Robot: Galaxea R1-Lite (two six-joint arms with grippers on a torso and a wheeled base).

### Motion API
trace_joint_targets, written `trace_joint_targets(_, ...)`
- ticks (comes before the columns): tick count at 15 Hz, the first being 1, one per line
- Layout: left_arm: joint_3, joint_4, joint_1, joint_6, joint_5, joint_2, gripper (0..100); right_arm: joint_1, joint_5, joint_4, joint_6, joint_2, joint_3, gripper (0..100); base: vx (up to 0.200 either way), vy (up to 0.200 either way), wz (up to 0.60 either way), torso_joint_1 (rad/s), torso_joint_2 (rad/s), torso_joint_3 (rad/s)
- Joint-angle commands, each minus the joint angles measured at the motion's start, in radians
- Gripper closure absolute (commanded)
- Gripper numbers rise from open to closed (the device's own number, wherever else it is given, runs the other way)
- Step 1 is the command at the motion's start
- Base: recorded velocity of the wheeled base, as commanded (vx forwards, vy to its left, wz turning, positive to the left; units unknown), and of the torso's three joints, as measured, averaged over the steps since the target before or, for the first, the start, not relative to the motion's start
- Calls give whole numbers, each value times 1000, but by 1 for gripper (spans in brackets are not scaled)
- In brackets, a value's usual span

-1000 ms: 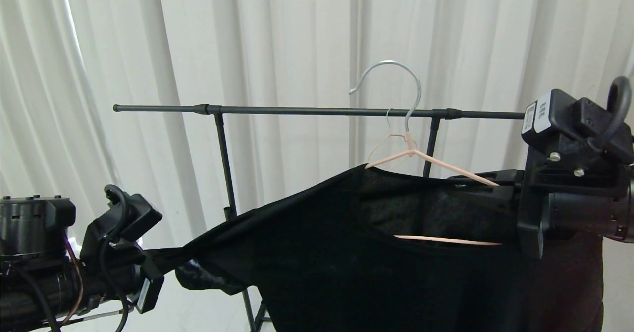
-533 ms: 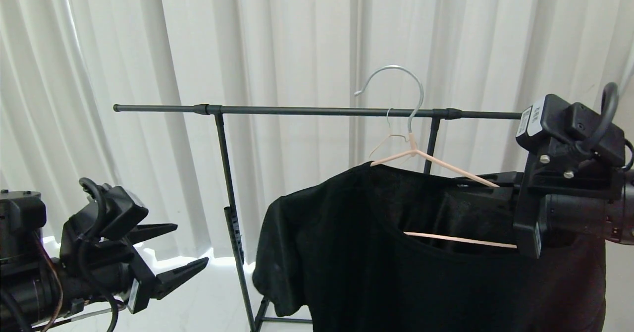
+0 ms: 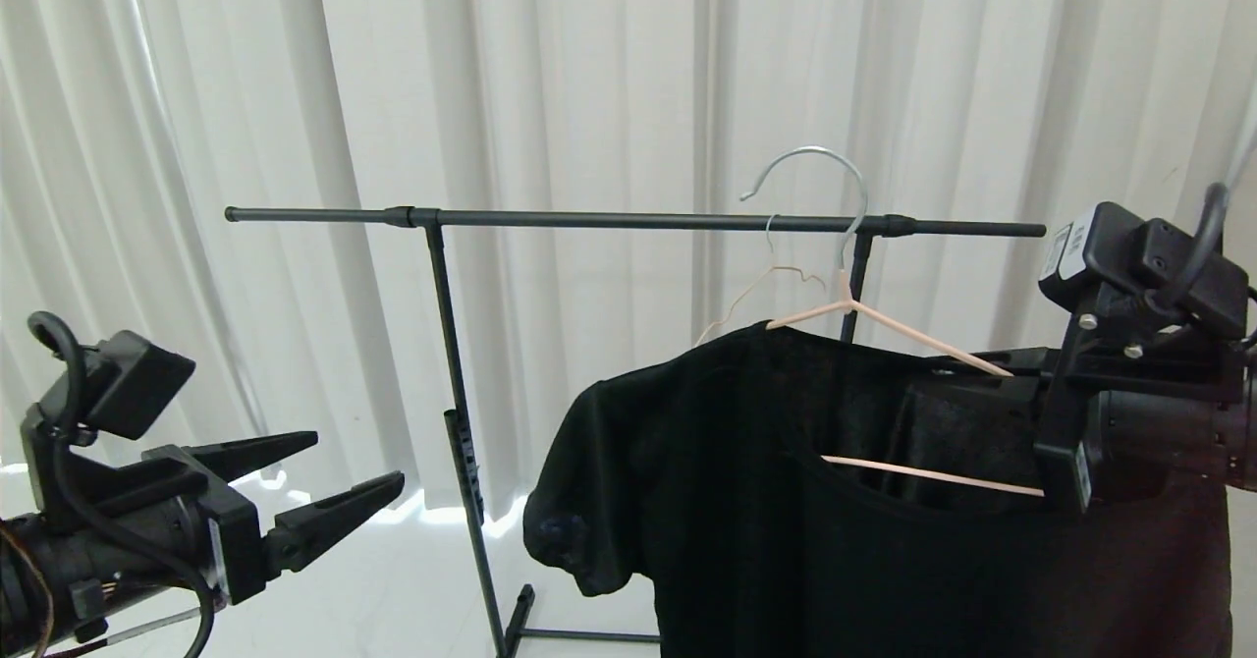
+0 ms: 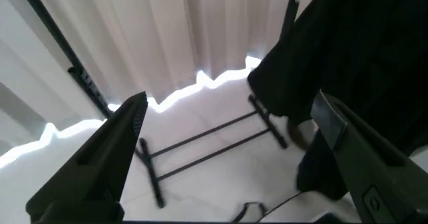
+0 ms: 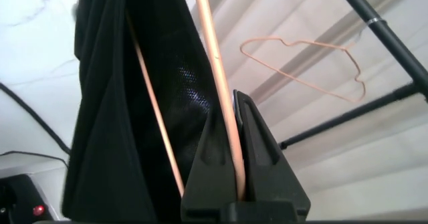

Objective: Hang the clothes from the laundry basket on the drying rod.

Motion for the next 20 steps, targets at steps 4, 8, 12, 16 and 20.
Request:
trace_joint_targets(4,18,-1,8,-86,103,-76,0,-47,-61,2,0,-16,48,100,0,0,0,0,0,0)
trace_joint_targets(8,17,-2,6,-17,376,6,0,-49,-231,11,135,-12,57,100,0,0,0,0,0,0)
trace_joint_targets(12,11,-2,3,-14,379,6,0,-49,-337,11,257,-12,101,100,0,0,0,0,0,0)
trace_joint_targets(16,9,-2,-1,-14,380,7,0,-49,-342,11,282,-12,115,100,0,100,0,0,2,1)
trace_joint_targets(20,9,-2,-12,-14,380,7,0,-49,-342,11,282,-10,117,100,0,200,0,10,1,0)
